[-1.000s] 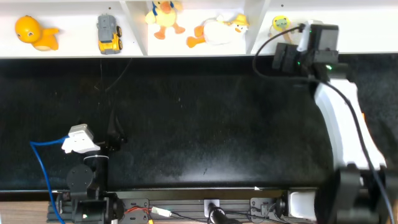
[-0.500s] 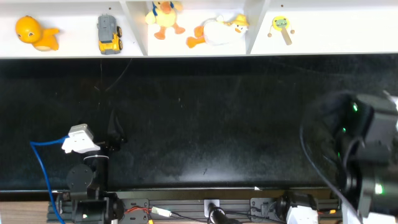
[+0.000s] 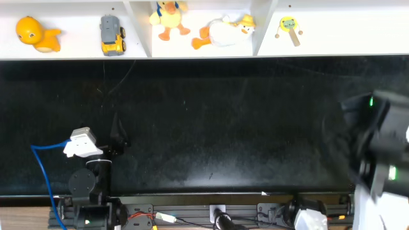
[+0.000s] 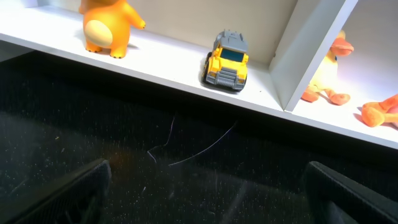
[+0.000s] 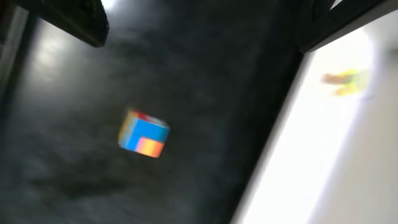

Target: Store Toys

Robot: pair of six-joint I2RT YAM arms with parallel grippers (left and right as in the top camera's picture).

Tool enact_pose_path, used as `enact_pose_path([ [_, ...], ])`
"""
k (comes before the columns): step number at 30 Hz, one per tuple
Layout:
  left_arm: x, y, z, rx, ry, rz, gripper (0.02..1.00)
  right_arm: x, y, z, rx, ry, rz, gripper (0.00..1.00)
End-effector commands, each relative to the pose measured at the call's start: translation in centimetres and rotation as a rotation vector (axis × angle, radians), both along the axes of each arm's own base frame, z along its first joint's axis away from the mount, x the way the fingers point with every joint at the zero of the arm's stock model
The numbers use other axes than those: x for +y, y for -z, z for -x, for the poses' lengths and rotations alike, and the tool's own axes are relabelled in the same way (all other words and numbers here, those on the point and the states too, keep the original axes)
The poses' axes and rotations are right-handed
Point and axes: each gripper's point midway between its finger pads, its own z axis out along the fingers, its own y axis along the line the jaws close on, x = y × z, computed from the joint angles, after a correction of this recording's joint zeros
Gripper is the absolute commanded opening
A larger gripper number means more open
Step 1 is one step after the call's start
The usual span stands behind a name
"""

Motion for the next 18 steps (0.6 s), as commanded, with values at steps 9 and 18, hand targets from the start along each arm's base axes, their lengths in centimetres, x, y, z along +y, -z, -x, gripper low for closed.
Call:
enact_pose_path([
  [9,-0.3,-0.1,0.0,-0.005,0.018,-0.022,0.998,-7.3,9.5,-2.6,0.364,0.148,-0.196,0.998],
  [18,-0.3,-0.1,0.0,-0.005,0.018,-0.022,0.998,-10.8,13.4,-4.3,0.407,0.161,-0.197,0.998],
])
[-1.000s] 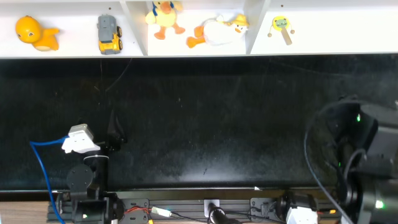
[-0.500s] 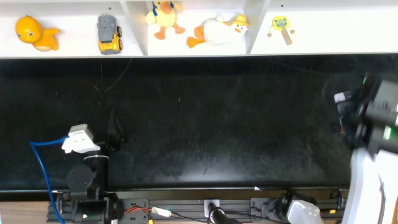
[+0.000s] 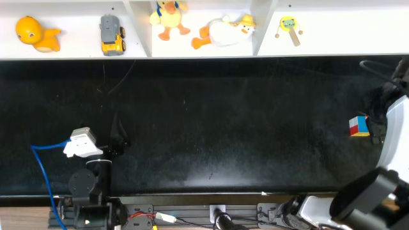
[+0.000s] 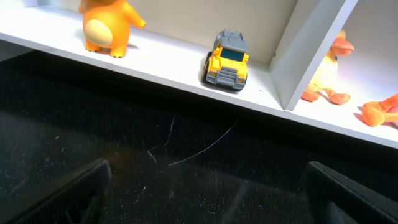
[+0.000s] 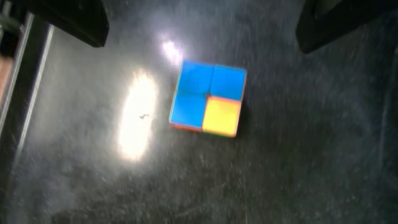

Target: Store Toys

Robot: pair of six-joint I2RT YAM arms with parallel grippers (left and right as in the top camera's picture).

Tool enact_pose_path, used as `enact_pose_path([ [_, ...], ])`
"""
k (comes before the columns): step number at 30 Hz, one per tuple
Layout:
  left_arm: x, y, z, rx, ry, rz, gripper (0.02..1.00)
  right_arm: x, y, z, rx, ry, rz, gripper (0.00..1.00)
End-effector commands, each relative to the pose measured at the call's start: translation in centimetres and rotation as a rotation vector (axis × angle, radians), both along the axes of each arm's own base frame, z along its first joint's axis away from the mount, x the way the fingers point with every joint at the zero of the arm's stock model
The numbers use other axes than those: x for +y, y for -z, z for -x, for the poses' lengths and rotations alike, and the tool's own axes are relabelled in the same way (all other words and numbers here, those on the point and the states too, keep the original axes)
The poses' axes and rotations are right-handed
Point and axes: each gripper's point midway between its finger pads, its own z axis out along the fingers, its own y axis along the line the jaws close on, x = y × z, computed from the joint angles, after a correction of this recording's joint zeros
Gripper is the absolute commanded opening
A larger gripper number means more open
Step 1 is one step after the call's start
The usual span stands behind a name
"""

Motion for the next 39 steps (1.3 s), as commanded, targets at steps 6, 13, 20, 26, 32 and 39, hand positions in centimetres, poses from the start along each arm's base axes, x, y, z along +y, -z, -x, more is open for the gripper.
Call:
enact_pose_path([
  [6,-0.3,-0.1,0.0,-0.006,0.019,-0.022,0.998,-1.8,2.1,-1.4,0.023,-0.009,-0.001,0.996],
  [13,-0.3,-0.1,0.0,-0.005,0.018,-0.022,0.998,-1.8,5.1,-1.1,0.098,0.01,-0.039,0.996],
  [20,-0.3,-0.1,0.0,-0.006,0.019,-0.022,0.998,-2.5,7.2,-1.0,0.153,0.015,-0.038,0.996],
  [26,-0.3,-0.1,0.0,-0.006,0.019,-0.022,0.998,-2.5,9.1,-1.0,0.176,0.015,-0.053,0.991],
  [32,-0.3,-0.1,0.0,-0.006,0.019,-0.022,0.998,-2.7,9.5,-1.5,0.167,0.011,-0.045,0.886],
  [39,-0.3,-0.1,0.0,-0.005,0.018,-0.022,0.998,-2.7,9.9,-1.5,0.161,0.012,-0.041,0.698],
])
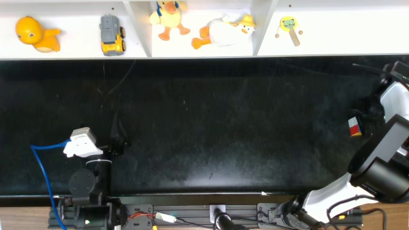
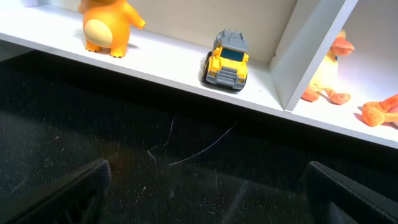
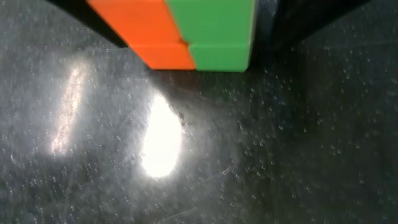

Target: Store Toys

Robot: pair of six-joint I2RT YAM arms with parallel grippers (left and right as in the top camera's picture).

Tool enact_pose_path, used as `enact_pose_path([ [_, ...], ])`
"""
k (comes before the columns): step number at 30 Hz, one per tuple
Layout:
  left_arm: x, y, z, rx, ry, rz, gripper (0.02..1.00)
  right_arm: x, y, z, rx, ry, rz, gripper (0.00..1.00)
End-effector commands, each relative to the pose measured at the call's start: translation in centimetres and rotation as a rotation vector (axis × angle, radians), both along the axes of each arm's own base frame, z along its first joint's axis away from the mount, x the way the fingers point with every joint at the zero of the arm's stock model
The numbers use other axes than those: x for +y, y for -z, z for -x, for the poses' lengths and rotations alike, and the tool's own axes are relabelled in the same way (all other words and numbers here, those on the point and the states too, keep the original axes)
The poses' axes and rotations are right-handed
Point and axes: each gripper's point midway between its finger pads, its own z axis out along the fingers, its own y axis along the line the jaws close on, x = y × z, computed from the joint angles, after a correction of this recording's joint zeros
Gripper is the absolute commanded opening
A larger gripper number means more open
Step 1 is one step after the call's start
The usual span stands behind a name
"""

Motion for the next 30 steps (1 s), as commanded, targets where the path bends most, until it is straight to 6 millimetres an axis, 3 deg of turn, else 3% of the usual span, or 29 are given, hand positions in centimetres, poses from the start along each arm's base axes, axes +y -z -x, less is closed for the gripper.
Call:
enact_pose_path([
  [1,-0.3,-0.1,0.0,-0.005,0.017,-0.022,0.998,-0.2,0.4,0.3,0.013,0.007,0.006,0.682],
  [18,-0.3,-0.1,0.0,-0.006,0.018,-0.022,0.998,-0.1,0.3,0.3,0.014,0.0,0.001,0.54],
  [25,-0.3,-0.1,0.0,-0.005,0.017,-0.022,0.998,0.0,-2.0,-0.2,-0.014,-0.003,0.004,0.419],
  [28,-0.3,-0.1,0.0,-0.006,0.018,-0.022,0.998,0.1,-4.4,-1.2,-0.05,-0.058,0.012,0.253],
  [30,-0.3,-0.1,0.0,-0.005,0.018,-0.022,0.996,0.4,-6.8,-2.3,-0.086,-0.136,0.022,0.045],
])
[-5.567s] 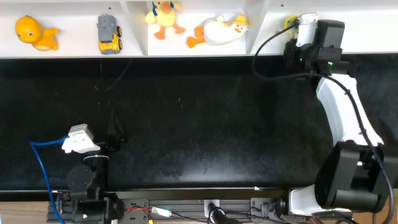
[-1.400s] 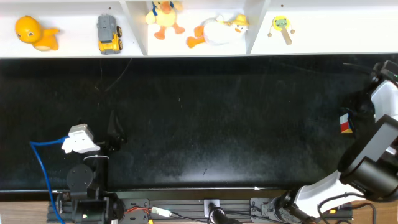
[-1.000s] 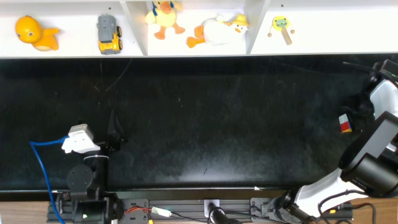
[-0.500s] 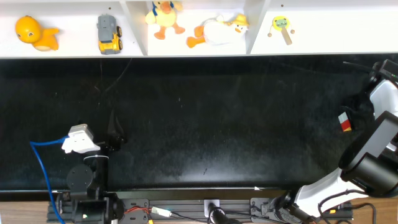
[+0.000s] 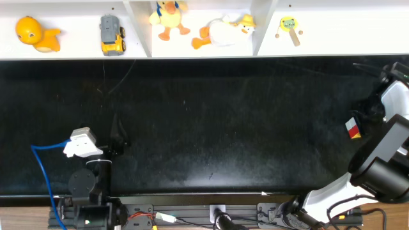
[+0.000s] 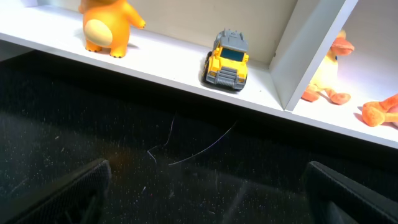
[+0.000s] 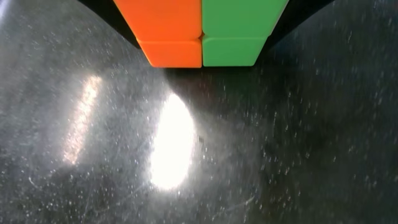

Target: Store Toys

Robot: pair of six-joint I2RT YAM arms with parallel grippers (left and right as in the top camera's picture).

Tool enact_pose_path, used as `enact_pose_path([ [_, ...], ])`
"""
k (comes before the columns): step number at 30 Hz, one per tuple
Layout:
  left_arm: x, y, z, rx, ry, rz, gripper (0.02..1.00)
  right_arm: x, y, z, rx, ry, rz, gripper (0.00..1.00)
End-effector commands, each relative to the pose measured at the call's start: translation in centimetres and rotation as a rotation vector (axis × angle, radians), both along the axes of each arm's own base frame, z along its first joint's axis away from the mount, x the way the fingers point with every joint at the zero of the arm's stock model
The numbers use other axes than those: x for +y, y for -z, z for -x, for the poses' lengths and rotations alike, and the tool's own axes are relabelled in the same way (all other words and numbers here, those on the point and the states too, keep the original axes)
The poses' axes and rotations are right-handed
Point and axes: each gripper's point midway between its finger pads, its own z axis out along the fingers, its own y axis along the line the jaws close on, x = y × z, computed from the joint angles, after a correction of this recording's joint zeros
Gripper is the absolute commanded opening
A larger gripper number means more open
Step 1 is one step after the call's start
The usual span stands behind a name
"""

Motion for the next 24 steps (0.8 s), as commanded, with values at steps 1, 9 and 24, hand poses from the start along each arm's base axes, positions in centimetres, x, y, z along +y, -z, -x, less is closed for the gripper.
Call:
enact_pose_path([
  [1,-0.3,-0.1,0.0,-0.006,0.018,-0.022,0.998,-0.5,-7.4,-3.8,-0.164,-0.151,0.076,0.045],
  [9,-0.3,-0.1,0.0,-0.006,0.018,-0.022,0.998,2.1,-17.5,-6.4,-0.249,-0.608,0.201,0.045],
  [24,-0.3,-0.1,0.0,-0.005,0.018,-0.022,0.998,5.4,-21.2,-15.8,-0.673,-1.249,0.449,0.051],
])
